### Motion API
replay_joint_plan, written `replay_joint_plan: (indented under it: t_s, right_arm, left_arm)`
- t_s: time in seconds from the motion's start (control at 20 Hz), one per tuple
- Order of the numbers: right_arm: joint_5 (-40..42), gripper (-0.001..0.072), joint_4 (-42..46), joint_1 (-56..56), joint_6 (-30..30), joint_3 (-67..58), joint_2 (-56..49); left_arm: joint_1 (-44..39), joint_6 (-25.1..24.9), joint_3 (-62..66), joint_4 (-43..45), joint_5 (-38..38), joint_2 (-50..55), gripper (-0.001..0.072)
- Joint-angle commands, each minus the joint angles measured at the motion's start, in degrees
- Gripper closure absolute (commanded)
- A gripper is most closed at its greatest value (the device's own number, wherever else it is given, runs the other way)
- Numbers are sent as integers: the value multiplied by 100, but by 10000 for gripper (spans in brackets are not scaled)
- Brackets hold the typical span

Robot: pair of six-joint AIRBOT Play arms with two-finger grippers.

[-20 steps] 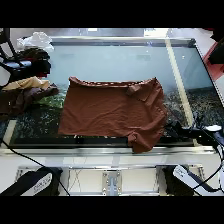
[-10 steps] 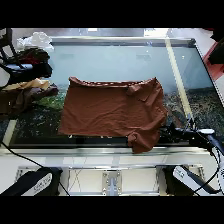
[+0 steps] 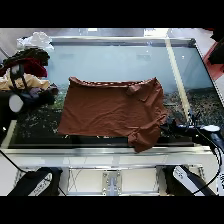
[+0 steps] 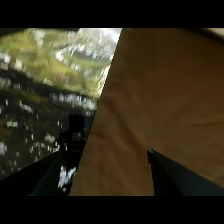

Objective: Fold the shirts.

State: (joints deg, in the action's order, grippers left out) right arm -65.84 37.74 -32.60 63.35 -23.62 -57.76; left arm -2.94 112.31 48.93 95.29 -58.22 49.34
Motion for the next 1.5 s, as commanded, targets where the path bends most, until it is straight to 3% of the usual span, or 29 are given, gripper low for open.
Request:
replay_joint_plan:
  t_s: [0.0, 0.05, 0.1, 0.15, 0.25, 0.35, 0.4, 0.45, 0.55, 0.65, 0.8, 1.1, 1.45]
  right_arm:
    - [-492, 684, -57, 7, -13, -343, 210]
    - [-527, 684, -94, 7, -15, -376, 269]
    - [-527, 684, -155, 7, -15, -391, 332]
    - [-527, 684, -227, 7, -22, -398, 374]
    - [-525, 684, -350, 7, -48, -398, 391]
    - [-527, 684, -393, 7, -199, -398, 391]
    - [-525, 684, -393, 7, -234, -398, 391]
    - [-525, 684, -393, 7, -343, -398, 391]
    - [-520, 684, -393, 7, -374, -400, 391]
    - [-525, 684, -393, 7, -455, -398, 391]
    - [-520, 684, -398, 7, -472, -398, 391]
    - [-542, 684, -761, 7, -470, -398, 391]
    - [-538, 684, -1172, 7, -472, -398, 391]
  left_arm:
    - [7, 1904, -1679, 96, -116, -675, 180]
    - [7, 2599, -2055, 94, 26, -887, 310]
    - [7, 3167, -2271, 118, 142, -1023, 390]
    - [11, 3679, -2430, 190, 223, -1088, 424]
    - [103, 4022, -2529, 125, 201, -1084, 424]
    - [520, 3987, -2610, -367, 166, -1084, 418]
    - [778, 3672, -2647, -769, 280, -1084, 382]
    - [1091, 3047, -2691, -1329, 396, -1082, 285]
    - [1709, 2098, -2782, -2188, 293, -1064, 220]
    - [2225, 1233, -2933, -2857, 92, -1012, 216]
    - [2629, 332, -3115, -3578, 107, -745, 212]
    - [2643, -540, -3119, -4400, 787, -13, 213]
    - [2643, -632, -3119, -4413, 1029, 573, 225]
